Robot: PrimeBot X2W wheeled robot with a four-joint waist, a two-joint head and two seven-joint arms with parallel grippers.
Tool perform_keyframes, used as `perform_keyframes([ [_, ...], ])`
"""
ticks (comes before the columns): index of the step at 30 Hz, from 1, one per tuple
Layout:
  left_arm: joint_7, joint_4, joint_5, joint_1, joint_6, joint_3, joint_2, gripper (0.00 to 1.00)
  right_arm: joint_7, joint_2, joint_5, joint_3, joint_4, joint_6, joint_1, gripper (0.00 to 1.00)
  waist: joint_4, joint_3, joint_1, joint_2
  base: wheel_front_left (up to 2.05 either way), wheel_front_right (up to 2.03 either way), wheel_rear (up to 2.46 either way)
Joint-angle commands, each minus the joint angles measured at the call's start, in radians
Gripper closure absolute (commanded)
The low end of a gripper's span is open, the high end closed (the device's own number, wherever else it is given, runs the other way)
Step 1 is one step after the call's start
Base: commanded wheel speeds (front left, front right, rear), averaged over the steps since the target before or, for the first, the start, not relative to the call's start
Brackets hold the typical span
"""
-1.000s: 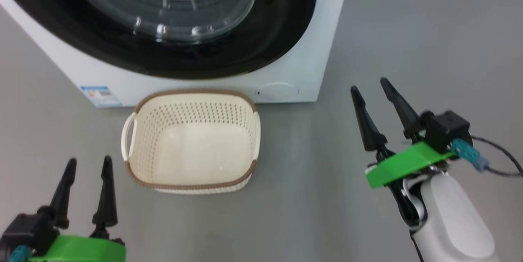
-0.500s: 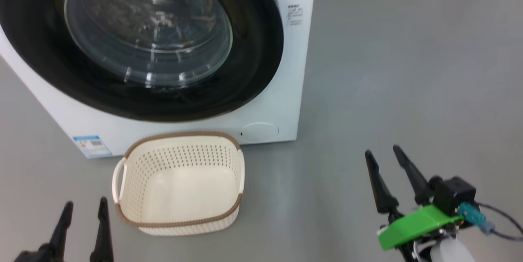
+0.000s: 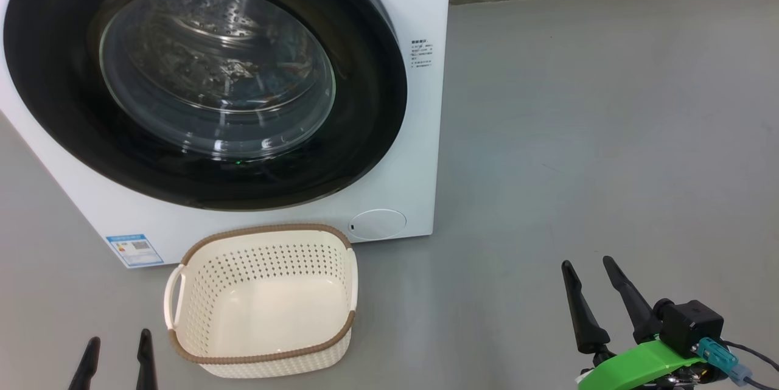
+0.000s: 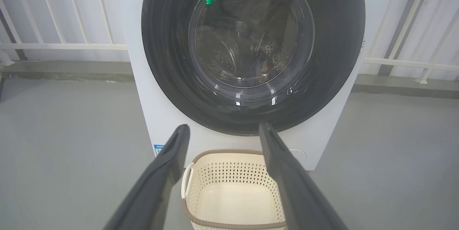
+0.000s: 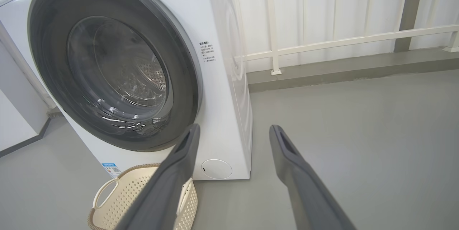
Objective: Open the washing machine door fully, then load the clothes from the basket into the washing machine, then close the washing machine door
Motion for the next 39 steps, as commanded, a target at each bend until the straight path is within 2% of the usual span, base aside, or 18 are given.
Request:
perform_keyframes([
  [1,-0.006,-0.024,0.01,-0.019,0.008,0.036,0.009,0.0,-0.005,0.001,-0.005,0.02,-0.027,-0.006,-0.013,0.0,0.001,0.0,0.0,0.0,0.0,0.0,0.0],
  [28,-0.006,-0.026,0.018,-0.024,0.001,0.032,-0.003,0.0,-0.005,0.003,-0.006,0.007,-0.012,-0.006,-0.002,0.0,0.039,-0.001,0.0,0.0,0.0,0.0,0.0],
  [29,0.0,0.002,0.008,-0.001,0.003,0.001,-0.014,1.0,0.0,0.003,-0.007,-0.016,0.011,0.0,0.002,1.0,0.039,-0.001,0.0,0.0,0.0,0.0,0.0],
  [35,0.013,0.054,-0.019,-0.006,0.003,-0.003,-0.035,1.0,0.008,0.004,0.02,-0.017,0.055,0.0,0.013,1.0,0.039,-0.001,0.0002,0.0,0.0,0.0,0.0],
  [39,0.026,0.057,-0.064,-0.013,0.002,-0.003,-0.034,1.0,0.019,0.004,0.064,-0.021,0.052,0.0,0.012,1.0,0.039,-0.002,0.0023,0.0,0.0,0.0,0.0],
])
